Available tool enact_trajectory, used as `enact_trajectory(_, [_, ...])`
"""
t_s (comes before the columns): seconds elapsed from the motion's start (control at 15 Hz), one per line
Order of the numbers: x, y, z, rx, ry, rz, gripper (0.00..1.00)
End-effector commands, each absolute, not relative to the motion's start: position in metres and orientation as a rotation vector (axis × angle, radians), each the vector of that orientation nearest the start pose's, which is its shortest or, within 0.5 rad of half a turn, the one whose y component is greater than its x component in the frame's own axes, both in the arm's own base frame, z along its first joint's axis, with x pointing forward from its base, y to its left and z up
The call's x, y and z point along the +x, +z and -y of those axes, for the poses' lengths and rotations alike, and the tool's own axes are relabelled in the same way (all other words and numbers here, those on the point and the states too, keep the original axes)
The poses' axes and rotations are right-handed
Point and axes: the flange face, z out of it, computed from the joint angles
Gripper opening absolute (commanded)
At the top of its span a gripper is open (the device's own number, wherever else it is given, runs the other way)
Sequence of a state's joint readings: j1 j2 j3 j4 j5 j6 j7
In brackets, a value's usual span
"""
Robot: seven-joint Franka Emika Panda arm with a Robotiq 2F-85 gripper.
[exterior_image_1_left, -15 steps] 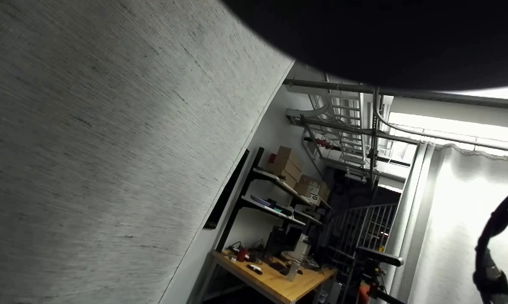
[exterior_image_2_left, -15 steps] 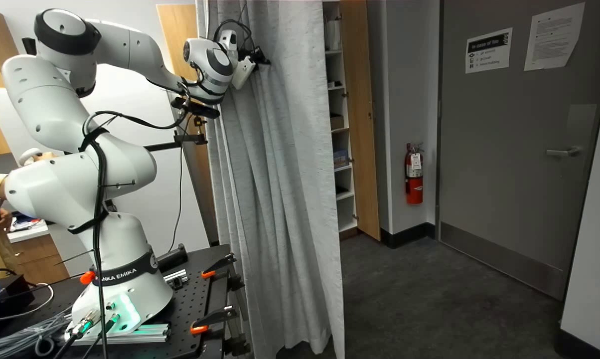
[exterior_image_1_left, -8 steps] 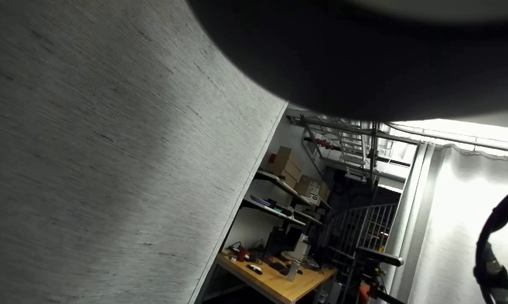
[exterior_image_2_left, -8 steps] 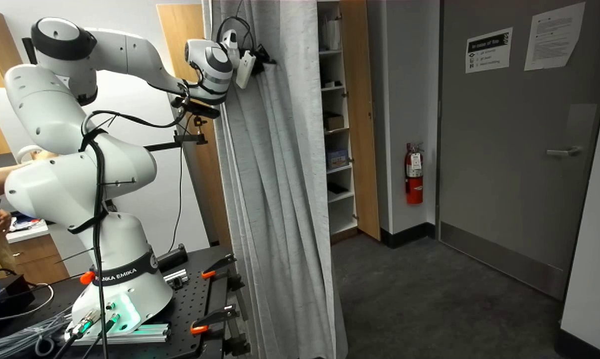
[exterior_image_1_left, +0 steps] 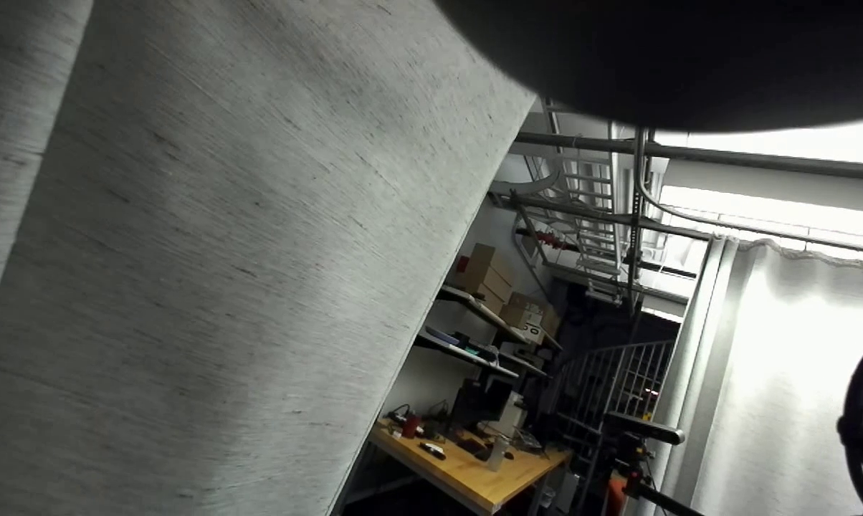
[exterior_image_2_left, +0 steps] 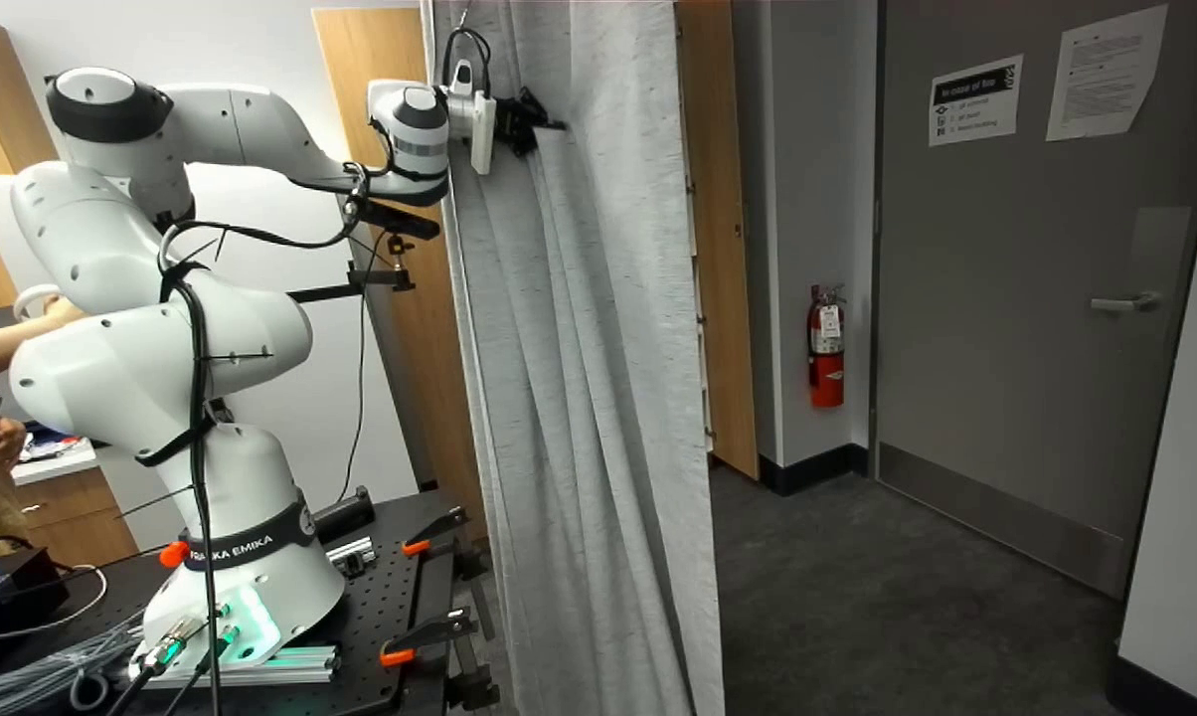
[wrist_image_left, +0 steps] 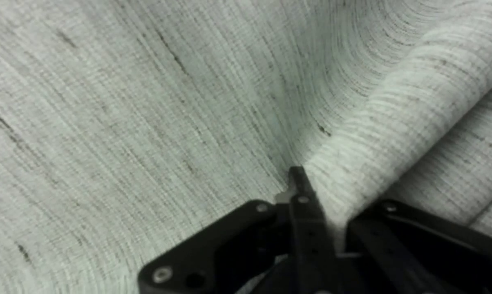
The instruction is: Pull the curtain to the left
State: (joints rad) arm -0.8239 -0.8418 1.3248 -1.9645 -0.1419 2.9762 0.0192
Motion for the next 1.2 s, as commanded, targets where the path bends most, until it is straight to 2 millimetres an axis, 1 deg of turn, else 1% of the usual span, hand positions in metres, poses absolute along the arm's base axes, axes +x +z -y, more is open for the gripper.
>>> enact_trajectory(0.0, [0.339, 0.579, -0.495, 1.745, 1.405, -1.050, 0.00])
enact_trajectory(0.2, [0.335, 0.579, -0.496, 1.748, 1.269, -1.013, 0.00])
enact_trajectory(0.47, [0.332, 0.577, -0.497, 1.778, 1.152, -0.946, 0.00])
enact_trajectory(0.53, [0.355, 0.612, -0.478, 1.779, 1.227, -0.955, 0.02])
enact_trajectory(0.67, [0.353, 0.612, -0.480, 1.787, 1.198, -0.934, 0.02])
enact_trajectory(1.13, [0.352, 0.612, -0.480, 1.785, 1.193, -0.932, 0.02])
